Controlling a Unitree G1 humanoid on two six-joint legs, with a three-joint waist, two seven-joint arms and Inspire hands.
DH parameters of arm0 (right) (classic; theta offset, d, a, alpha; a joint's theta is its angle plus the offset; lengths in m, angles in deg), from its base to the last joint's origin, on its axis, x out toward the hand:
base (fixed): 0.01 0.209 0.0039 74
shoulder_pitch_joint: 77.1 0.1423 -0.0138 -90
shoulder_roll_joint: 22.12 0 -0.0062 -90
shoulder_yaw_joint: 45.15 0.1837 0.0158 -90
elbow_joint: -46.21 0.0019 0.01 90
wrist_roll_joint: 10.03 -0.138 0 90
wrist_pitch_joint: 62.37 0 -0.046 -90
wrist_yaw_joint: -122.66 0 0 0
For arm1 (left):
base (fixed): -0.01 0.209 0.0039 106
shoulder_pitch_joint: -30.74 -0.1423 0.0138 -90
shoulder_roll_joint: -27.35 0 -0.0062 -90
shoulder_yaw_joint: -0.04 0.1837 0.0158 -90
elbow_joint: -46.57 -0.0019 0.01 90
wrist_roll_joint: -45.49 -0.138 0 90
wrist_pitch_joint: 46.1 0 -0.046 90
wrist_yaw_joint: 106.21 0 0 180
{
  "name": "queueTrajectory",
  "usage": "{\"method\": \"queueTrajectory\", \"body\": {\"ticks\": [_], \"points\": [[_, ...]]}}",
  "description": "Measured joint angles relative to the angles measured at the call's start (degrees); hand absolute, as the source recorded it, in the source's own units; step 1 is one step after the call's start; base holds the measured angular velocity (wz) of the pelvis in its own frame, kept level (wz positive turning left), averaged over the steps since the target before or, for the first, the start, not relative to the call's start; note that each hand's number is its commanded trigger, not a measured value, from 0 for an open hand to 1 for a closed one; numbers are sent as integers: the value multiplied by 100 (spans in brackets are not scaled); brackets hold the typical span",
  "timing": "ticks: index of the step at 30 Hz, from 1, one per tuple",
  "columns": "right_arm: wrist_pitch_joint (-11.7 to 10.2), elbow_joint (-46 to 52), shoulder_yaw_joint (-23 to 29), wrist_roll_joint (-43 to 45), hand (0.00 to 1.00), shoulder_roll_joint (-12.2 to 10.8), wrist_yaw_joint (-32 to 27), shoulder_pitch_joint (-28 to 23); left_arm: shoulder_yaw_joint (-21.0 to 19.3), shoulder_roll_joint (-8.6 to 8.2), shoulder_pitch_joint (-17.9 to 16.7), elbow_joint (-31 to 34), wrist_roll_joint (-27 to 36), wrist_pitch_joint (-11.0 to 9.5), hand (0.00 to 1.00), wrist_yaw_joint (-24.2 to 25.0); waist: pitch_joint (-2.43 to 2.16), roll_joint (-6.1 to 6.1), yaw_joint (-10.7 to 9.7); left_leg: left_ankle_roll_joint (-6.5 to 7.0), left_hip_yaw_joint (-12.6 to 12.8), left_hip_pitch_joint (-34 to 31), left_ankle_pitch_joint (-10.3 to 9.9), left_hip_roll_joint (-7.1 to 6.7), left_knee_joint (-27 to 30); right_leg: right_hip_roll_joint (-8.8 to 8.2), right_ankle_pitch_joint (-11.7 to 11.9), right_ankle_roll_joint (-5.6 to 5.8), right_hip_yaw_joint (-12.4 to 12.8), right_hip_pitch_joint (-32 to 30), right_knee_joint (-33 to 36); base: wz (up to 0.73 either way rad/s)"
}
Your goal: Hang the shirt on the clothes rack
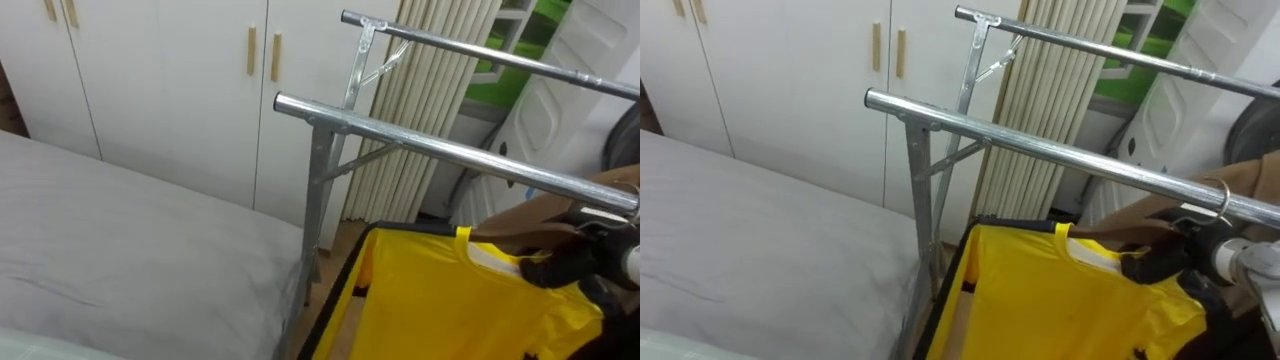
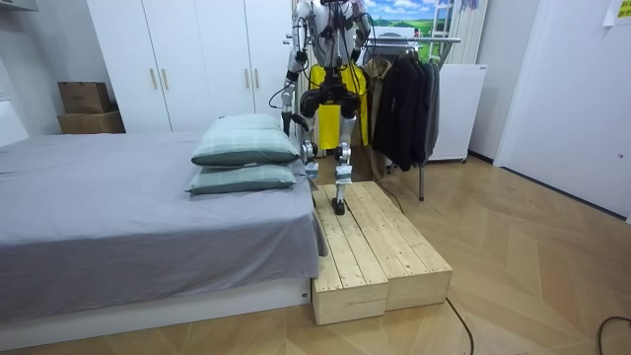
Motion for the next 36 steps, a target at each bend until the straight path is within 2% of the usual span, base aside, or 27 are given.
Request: {"method": "queueTrajectory", "body": {"ticks": [8, 14, 15, 19, 21, 22, 23, 24, 25, 28, 30, 33, 36], "points": [[-49, -92, -24, -21, 100, -50, -118, 0, 12, -1, 0, 258, 2, -46, 0, 0, 22, 30, 59, 7, -84, -7, -34, 5, 110, 8, -4, -4, -81, 40, -2, 2], [-194, -101, -27, -200, 100, -99, -154, -5, 124, 1, 2, 387, -7, -55, 0, 0, 49, 69, 78, -6, -181, -5, -49, -17, 128, 8, -7, -1, -71, 40, -2, 0], [-250, -176, -35, -235, 100, -158, -171, -13, 135, 1, 2, 418, -7, -55, 0, 0, 49, 70, 78, -13, -223, -1, -53, -32, 128, 12, -8, 0, -52, 40, -4, 0], [-223, -487, -206, -233, 100, -410, -197, -116, 303, 1, 5, 635, -3, -56, 0, -1, 61, 88, 130, -18, -237, -5, -56, -39, 112, 21, -8, 0, -46, 39, -25, 0], [-277, -483, -238, -290, 100, -463, -183, -130, 420, 2, 4, 740, -7, -55, 0, -3, 64, 102, 130, -18, -248, -12, -57, -45, 112, 18, -8, 0, -44, 39, -40, 0], [-302, -485, -259, -290, 75, -467, -192, -135, 464, 1, 2, 851, -22, -55, 0, -3, 58, 107, 119, -23, -264, -14, -60, -53, 109, 18, -7, 0, -41, 40, -55, 0], [-302, -485, -259, -290, 17, -474, -191, -141, 470, 1, 2, 910, -28, -55, 0, -2, 46, 91, 123, -24, -263, -14, -60, -55, 100, 19, -6, -1, -41, 41, -63, 0], [-302, -483, -259, -287, 0, -513, -190, -152, 476, 1, 8, 997, -40, -69, 0, -3, 24, 70, 135, -24, -254, -12, -60, -60, 81, 24, 0, -6, -66, 56, -91, 4], [-312, -463, -253, -286, 0, -569, -189, -182, 480, 1, 10, 1030, -47, -98, 0, -3, -5, 32, 148, -31, -230, -9, -65, -64, 80, 24, 7, -12, -74, 68, -100, 4], [-294, -419, -250, -286, 0, -648, -188, -231, 484, 1, 53, 1123, -43, -164, 0, -8, -36, -20, 149, -62, -227, 2, -101, -51, 92, 38, 12, -21, -75, 89, -110, 0], [-252, -420, -251, -287, 0, -659, -191, -233, 537, 20, 63, 1142, -50, -168, 0, -12, -32, -21, 147, -61, -227, 1, -121, -41, 115, 45, 11, -24, -76, 100, -117, 0], [-232, -416, -249, -282, 0, -679, -206, -234, 592, 42, 57, 1205, -49, -171, 0, -12, 5, -17, 145, -48, -215, -7, -152, -26, 185, 52, 6, -21, -74, 123, -118, 0], [-236, -405, -242, -263, 0, -720, -212, -234, 617, 74, 58, 1253, -59, -171, 0, -5, 19, -36, 144, -41, -215, -27, -181, -13, 230, 59, 4, -18, -73, 123, -119, 0]]}}
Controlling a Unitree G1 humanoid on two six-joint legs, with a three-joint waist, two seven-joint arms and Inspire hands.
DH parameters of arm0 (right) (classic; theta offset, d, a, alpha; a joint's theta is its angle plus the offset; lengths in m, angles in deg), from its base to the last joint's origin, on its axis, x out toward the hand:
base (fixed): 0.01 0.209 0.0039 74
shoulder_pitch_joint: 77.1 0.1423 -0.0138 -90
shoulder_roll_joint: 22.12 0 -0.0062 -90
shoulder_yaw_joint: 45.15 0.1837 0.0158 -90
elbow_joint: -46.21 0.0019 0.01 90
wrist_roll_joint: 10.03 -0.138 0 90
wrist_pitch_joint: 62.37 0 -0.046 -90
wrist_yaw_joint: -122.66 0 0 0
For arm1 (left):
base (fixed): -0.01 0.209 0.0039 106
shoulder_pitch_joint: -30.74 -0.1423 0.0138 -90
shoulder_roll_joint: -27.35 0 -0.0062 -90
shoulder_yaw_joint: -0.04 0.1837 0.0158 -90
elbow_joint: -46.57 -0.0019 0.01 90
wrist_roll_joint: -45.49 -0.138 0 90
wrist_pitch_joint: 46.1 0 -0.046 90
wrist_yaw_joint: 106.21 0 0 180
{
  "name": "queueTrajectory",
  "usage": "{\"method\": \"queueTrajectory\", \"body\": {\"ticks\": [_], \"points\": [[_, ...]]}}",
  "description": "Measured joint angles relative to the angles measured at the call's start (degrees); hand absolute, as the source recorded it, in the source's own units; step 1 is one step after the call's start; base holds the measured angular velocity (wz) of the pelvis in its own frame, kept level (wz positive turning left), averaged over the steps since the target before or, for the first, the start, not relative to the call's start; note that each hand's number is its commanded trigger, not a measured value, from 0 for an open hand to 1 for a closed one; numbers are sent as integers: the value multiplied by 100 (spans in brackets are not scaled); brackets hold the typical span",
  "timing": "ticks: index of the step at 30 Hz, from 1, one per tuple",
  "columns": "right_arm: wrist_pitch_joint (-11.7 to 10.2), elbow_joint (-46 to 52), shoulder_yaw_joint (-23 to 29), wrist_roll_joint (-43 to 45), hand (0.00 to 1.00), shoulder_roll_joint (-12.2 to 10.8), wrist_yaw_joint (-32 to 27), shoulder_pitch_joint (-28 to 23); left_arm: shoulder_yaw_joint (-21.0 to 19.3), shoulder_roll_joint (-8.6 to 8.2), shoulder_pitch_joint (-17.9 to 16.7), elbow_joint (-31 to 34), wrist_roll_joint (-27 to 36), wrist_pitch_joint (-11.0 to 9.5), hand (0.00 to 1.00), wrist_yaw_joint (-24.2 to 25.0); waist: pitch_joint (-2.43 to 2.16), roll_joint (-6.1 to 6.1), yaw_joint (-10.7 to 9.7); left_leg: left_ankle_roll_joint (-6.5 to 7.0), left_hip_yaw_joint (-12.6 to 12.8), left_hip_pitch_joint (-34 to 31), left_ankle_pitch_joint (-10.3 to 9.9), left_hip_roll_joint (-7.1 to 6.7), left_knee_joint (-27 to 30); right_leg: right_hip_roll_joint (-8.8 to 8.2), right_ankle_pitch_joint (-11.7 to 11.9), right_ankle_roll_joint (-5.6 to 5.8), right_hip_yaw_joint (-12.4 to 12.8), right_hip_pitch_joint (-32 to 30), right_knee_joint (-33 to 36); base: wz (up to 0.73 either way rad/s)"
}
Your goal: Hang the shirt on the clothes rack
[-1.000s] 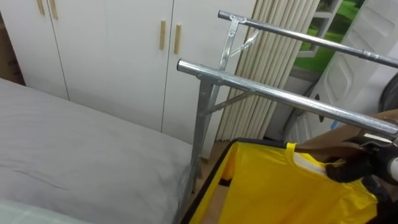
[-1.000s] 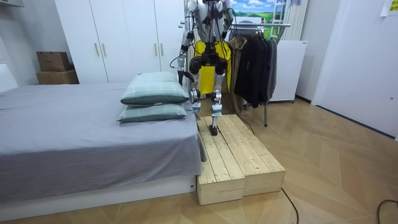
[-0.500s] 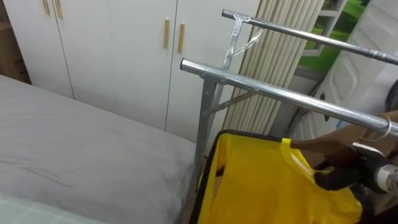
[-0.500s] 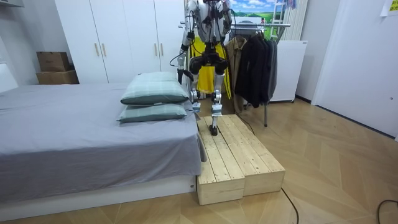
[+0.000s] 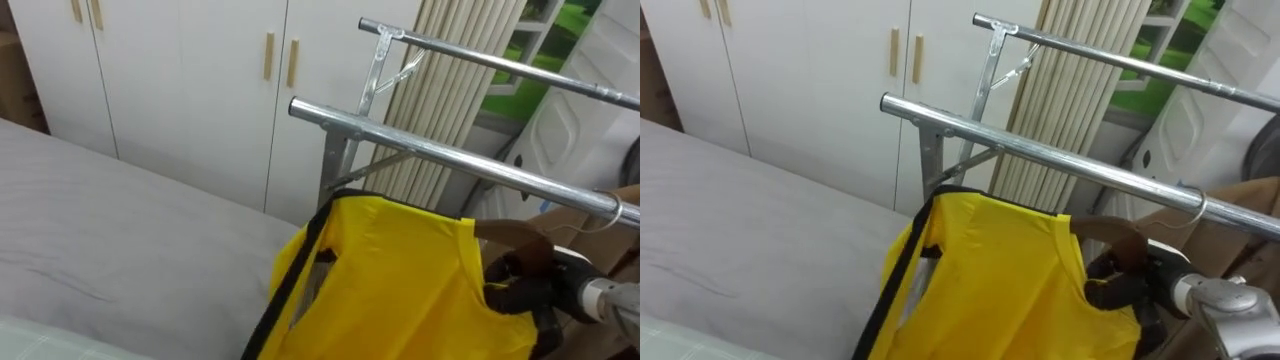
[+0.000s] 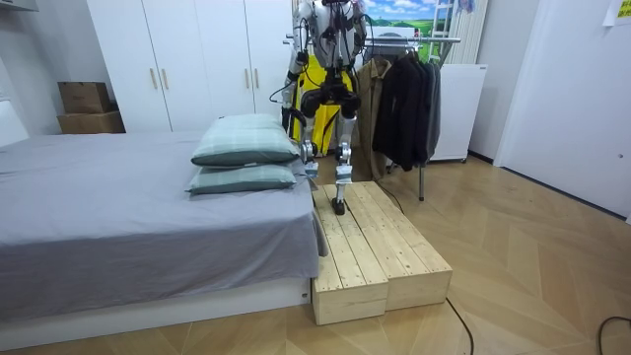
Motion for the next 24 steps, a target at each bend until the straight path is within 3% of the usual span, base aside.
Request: {"method": "queueTrajectory", "body": {"ticks": [17, 24], "points": [[-12, 124, 8, 13, 0, -86, 1, -4, 59, 34, -2, 7, 3, -42, 0, 17, 0, 15, -34, 7, -10, -40, -43, 7, 56, 21, -1, 4, -4, 6, -34, 0], [-80, 117, 107, 5, 0, -86, -78, -109, 204, 40, -6, 6, 5, -42, 0, -33, -8, 75, -43, 1, -63, -38, -46, -6, 57, 28, 1, 3, -18, 32, -65, 0]]}}
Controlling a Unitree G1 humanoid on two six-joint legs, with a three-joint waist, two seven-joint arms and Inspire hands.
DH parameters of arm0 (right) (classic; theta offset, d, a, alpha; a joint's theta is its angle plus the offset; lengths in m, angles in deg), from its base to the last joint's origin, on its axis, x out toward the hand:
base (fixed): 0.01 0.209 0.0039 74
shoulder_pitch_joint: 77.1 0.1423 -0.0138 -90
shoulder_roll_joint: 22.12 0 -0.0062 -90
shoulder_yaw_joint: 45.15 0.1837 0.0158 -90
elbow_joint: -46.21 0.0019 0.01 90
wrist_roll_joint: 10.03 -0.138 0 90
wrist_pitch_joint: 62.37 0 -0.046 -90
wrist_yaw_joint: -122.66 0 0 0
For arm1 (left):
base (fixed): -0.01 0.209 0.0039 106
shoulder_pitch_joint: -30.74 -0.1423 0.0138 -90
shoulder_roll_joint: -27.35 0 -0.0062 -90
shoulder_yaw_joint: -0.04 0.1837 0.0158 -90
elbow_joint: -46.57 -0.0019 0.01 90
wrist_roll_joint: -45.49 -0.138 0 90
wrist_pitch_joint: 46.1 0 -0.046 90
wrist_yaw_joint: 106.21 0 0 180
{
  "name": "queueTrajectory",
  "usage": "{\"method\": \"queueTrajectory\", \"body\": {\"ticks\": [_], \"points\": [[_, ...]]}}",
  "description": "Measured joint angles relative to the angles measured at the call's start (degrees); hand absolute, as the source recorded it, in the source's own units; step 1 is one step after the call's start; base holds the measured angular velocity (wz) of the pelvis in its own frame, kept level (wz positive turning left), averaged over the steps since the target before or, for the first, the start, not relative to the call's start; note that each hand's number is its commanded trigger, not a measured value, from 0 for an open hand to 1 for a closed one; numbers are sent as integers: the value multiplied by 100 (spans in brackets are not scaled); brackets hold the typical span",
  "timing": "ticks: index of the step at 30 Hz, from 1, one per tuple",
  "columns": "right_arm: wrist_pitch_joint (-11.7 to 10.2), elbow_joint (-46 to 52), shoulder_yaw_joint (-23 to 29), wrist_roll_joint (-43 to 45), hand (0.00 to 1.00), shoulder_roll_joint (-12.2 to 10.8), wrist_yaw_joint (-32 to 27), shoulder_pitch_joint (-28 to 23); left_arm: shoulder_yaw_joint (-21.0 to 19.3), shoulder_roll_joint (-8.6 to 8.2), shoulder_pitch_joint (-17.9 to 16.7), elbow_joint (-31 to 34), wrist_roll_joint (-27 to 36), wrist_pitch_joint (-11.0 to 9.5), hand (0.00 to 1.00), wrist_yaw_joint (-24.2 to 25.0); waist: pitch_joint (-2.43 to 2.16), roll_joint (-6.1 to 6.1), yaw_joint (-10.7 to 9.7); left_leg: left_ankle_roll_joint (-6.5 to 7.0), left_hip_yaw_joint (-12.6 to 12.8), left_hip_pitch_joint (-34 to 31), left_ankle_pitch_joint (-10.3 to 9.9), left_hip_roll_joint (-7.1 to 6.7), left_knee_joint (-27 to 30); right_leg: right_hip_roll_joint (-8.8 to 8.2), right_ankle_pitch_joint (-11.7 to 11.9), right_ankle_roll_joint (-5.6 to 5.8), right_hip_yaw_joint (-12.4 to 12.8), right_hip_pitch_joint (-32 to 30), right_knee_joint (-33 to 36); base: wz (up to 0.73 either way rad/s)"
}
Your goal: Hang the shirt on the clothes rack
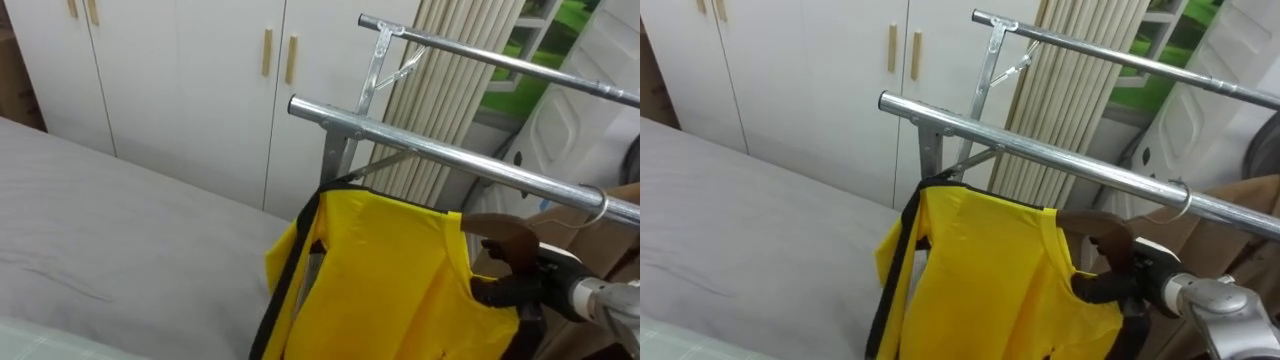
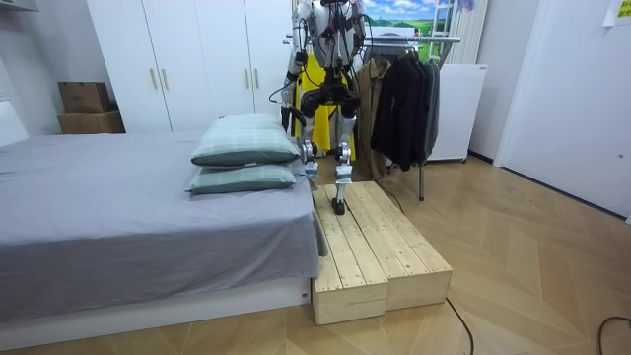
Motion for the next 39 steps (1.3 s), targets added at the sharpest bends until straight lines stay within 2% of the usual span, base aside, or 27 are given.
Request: {"method": "queueTrajectory", "body": {"ticks": [3, 14, 20, 25, 32, 39], "points": [[0, 0, 3, -1, 0, 0, -95, -6, 48, -1, -2, 0, 0, 0, 0, -6, -13, 34, -13, 0, 4, 2, 0, 1, 0, 1, 0, 0, -1, 2, 0, 0], [-3, 76, 70, -2, 0, -40, -132, -62, 61, -2, -5, 0, -9, 0, 0, -33, -13, 52, -44, -1, 11, 2, 0, 4, -1, 8, 0, -1, 10, 4, 0, 0], [-24, 98, 125, -3, 0, -38, -157, -71, 80, -13, -8, -18, -9, -9, 0, -105, -10, 103, -47, -1, 15, 9, 0, 6, -9, 7, 2, -2, 25, 5, 0, 0], [-67, 194, 173, 6, 0, -36, -138, -71, 72, -36, -31, -21, -55, -11, 0, -105, -9, 118, -43, -1, 120, 52, 0, 26, -51, -2, 1, -2, 130, -1, -14, -9], [-50, 540, 167, 163, 0, 32, -13, -73, -36, -49, -116, -8, -56, -42, 0, -105, -38, 108, -58, -38, 285, 138, -47, 71, -133, 1, 8, -9, 310, -2, -20, -13], [-49, 1091, 161, 669, 0, 148, 100, -95, -43, -64, -135, -105, -39, -122, 0, -105, -64, 209, -215, -36, 317, 152, -66, 81, -135, -3, 11, -14, 328, 3, -24, -2]]}}
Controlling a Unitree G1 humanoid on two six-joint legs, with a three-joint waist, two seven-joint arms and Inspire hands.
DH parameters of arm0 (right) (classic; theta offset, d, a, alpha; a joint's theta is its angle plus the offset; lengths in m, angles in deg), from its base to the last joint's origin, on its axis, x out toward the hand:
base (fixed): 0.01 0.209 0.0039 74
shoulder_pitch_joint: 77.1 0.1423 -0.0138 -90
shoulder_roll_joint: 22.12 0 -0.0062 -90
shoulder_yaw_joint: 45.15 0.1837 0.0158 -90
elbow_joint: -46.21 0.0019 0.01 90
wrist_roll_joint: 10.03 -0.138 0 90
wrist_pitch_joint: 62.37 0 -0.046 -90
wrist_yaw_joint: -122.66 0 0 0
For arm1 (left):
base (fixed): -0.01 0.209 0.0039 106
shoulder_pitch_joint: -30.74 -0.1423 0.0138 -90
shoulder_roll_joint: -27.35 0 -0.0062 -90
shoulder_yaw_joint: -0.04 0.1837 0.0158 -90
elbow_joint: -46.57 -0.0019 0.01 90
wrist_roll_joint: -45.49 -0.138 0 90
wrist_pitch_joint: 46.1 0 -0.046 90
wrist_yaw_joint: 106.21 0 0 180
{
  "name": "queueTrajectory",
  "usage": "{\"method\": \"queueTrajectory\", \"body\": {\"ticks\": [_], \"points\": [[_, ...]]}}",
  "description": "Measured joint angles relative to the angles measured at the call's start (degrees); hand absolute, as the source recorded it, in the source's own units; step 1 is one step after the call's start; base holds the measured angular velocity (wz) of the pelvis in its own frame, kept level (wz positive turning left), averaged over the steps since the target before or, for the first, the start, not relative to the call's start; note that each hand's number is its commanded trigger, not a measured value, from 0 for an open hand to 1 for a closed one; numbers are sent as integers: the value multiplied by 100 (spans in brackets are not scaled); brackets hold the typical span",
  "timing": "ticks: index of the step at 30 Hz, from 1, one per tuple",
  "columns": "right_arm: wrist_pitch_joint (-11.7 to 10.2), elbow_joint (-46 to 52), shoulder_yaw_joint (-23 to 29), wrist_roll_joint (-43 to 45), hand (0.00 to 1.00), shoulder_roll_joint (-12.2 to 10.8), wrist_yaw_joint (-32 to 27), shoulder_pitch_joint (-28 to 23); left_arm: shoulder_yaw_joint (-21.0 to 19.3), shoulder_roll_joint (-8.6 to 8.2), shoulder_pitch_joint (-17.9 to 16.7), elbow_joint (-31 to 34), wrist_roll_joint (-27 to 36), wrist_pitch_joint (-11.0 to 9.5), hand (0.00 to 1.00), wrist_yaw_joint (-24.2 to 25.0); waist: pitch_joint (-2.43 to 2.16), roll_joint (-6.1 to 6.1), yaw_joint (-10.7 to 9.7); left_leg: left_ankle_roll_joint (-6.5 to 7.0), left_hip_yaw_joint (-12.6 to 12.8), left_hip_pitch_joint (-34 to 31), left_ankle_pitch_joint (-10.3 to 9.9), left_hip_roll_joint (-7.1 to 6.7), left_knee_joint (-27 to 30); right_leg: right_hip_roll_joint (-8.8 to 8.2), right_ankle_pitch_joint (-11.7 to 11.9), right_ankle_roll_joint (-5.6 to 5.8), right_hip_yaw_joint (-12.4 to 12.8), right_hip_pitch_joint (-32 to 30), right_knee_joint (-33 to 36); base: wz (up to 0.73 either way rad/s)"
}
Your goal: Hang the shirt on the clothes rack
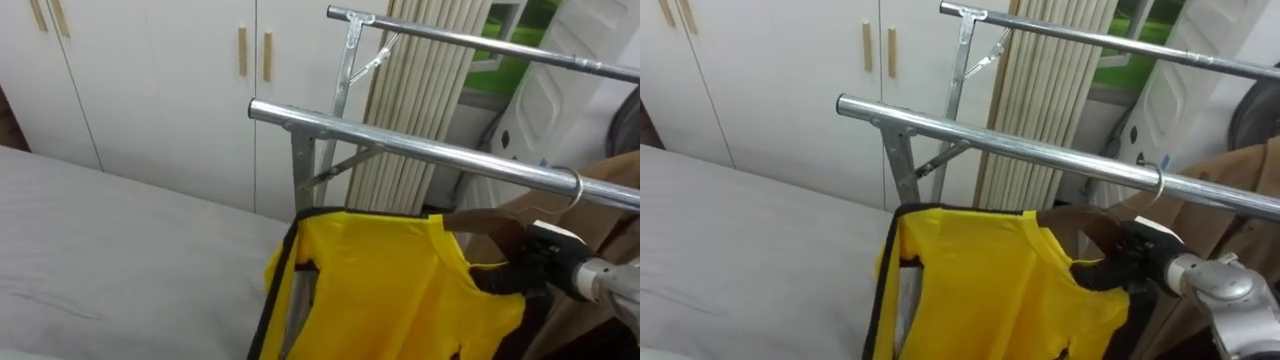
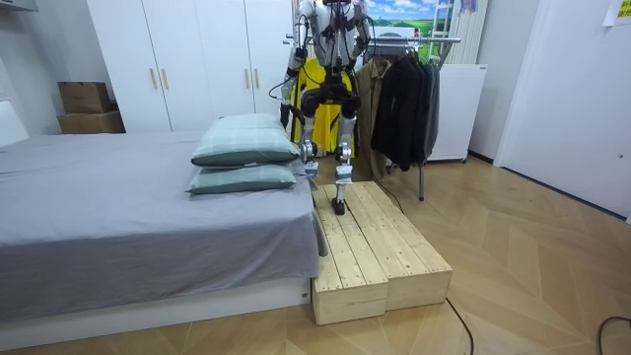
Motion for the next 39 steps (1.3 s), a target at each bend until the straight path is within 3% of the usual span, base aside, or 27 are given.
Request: {"method": "queueTrajectory", "body": {"ticks": [5, 9, 13, 17, 25, 35, 39], "points": [[-4, 456, 26, 22, 0, 110, -51, -217, -39, -12, -8, -129, -1, -89, 0, 0, -12, -3, -65, -1, 47, 49, 0, -2, -85, -9, 1, -2, 36, 2, -21, -3], [5, 763, 156, -34, 0, 121, 8, -312, -300, -101, -154, -133, -3, -114, 0, 0, -34, -44, -165, -1, 130, 78, 0, -2, -155, -26, 1, -2, 115, -10, -45, -10], [5, 805, 245, -477, 0, 140, 205, -317, -455, -109, -192, -200, 1, -114, 0, 9, -83, -114, -281, -15, 180, 112, -22, -2, -197, -30, 9, -3, 131, 15, -47, -5], [4, 823, 243, -1049, 0, 166, 379, -352, -453, -108, -164, -411, 91, -126, 0, 9, -80, -109, -336, -34, 193, 183, -78, 12, -214, -32, 25, 27, 106, 58, 2, 0], [5, 1048, 241, -1846, 0, 248, 602, -741, -443, -130, -163, -572, 98, -113, 0, 17, -76, -35, -334, 12, 328, 185, -208, 75, -85, -52, -39, 399, 97, 89, -22, -7], [19, 1052, 239, -2020, 0, 248, 957, -773, -423, -141, -157, -610, 99, -110, 0, 17, -85, -30, -364, 23, 285, 194, -215, 19, -88, -91, -36, 400, -99, 164, -97, 4], [124, 1051, 226, -2024, 0, 248, 1132, -773, -306, -132, -132, -677, 106, -91, 0, 14, -84, -33, -390, 31, 280, 238, -221, 7, -94, -98, -36, 399, -100, 202, -97, 1]]}}
